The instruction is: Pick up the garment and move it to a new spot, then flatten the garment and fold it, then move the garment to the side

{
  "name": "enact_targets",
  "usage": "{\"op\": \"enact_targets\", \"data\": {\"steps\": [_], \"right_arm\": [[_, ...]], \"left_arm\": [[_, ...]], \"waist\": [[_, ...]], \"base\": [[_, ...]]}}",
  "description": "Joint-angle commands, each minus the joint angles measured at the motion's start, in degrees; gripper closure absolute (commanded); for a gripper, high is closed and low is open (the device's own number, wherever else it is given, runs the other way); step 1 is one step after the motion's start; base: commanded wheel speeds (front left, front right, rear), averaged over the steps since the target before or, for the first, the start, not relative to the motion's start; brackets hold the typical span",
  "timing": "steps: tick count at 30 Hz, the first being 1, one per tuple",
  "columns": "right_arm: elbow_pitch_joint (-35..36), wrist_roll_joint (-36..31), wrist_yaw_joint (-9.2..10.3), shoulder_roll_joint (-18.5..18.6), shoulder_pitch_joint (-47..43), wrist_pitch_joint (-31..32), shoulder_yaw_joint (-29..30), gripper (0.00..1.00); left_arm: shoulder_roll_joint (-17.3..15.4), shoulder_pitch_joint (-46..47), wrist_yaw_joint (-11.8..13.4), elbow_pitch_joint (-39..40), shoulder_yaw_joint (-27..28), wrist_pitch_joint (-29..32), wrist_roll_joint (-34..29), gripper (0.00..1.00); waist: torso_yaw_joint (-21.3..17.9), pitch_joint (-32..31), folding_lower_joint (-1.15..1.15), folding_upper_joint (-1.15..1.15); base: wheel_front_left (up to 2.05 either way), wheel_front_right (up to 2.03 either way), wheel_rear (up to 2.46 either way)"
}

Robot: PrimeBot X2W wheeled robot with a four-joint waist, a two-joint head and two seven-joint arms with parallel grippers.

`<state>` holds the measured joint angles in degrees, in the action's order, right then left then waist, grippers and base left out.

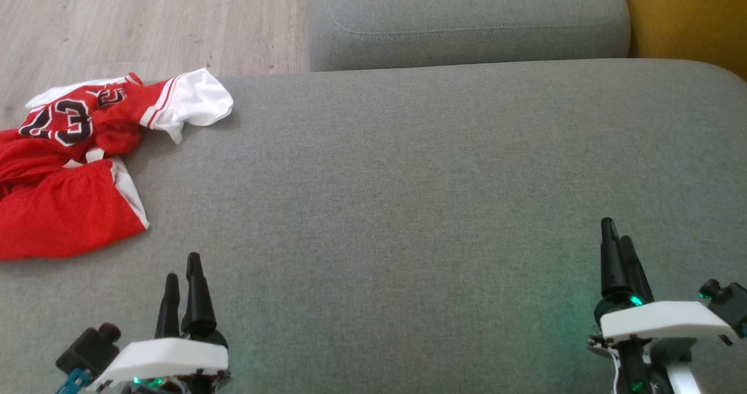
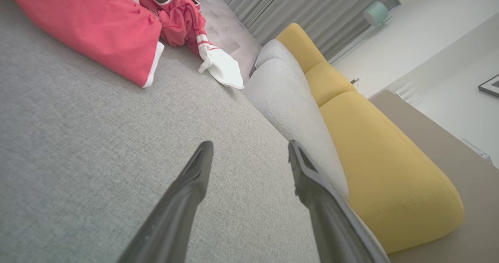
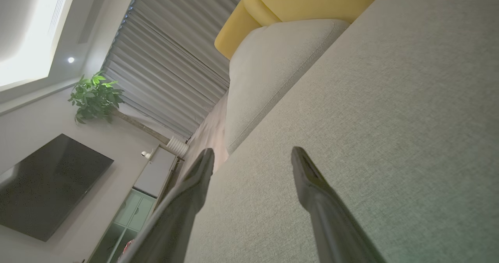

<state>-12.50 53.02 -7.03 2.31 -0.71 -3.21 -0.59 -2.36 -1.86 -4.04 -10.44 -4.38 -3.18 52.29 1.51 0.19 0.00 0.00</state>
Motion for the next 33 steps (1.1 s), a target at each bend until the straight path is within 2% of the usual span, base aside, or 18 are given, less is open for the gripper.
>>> {"op": "enact_targets", "data": {"steps": [1,33], "right_arm": [[2.4,-2.5,-0.22,0.4,1.1,-0.9,-1.2,0.00],[0.8,-25.2,-0.34,0.5,1.3,-6.2,-4.8,0.00]], "left_arm": [[-0.3,1.1,0.2,2.0,0.1,-0.9,-2.4,0.00],[-0.4,0.2,2.1,0.0,-2.3,-6.2,-22.9,0.00]], "waist": [[0.1,0.0,0.00,0.00],[1.2,0.3,0.00,0.00]], "base": [[0.00,0.00,0.00],[0.00,0.00,0.00]]}}
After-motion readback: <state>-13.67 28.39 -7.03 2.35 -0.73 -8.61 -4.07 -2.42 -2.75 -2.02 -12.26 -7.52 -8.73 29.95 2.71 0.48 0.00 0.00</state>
